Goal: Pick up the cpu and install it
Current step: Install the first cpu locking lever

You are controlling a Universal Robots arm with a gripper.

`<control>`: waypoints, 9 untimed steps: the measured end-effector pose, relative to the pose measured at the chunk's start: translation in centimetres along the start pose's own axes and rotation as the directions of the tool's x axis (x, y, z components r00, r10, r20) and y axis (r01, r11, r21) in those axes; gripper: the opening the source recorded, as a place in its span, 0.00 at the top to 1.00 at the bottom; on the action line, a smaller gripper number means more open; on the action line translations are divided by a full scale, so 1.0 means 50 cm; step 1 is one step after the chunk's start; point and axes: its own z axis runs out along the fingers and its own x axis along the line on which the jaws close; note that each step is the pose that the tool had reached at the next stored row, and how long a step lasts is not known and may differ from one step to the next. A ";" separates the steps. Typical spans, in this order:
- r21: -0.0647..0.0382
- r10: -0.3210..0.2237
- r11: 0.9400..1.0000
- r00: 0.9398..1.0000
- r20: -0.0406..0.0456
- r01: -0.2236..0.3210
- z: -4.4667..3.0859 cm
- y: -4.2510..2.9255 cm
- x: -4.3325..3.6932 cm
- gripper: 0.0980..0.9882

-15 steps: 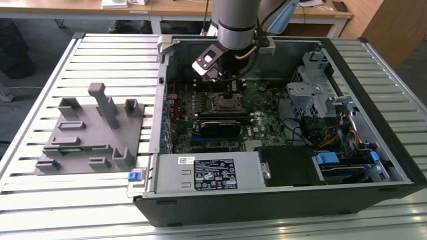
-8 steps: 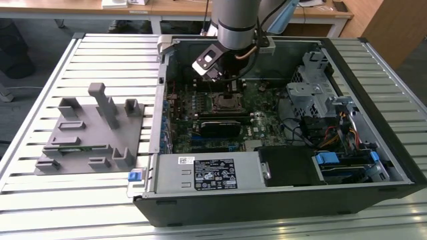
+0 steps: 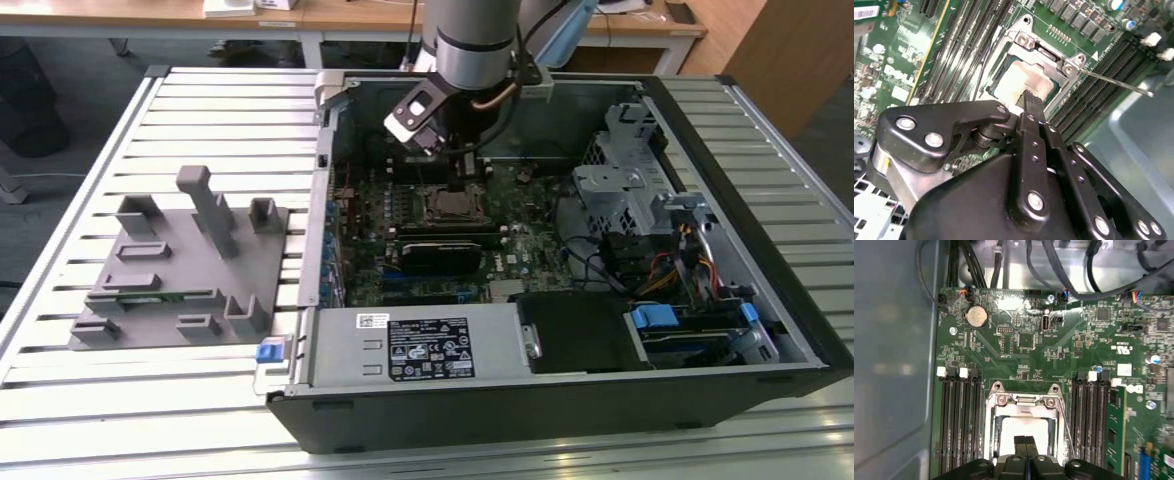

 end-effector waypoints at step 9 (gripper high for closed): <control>0.000 0.000 1.000 1.000 0.000 0.000 -0.059 0.001 0.002 0.99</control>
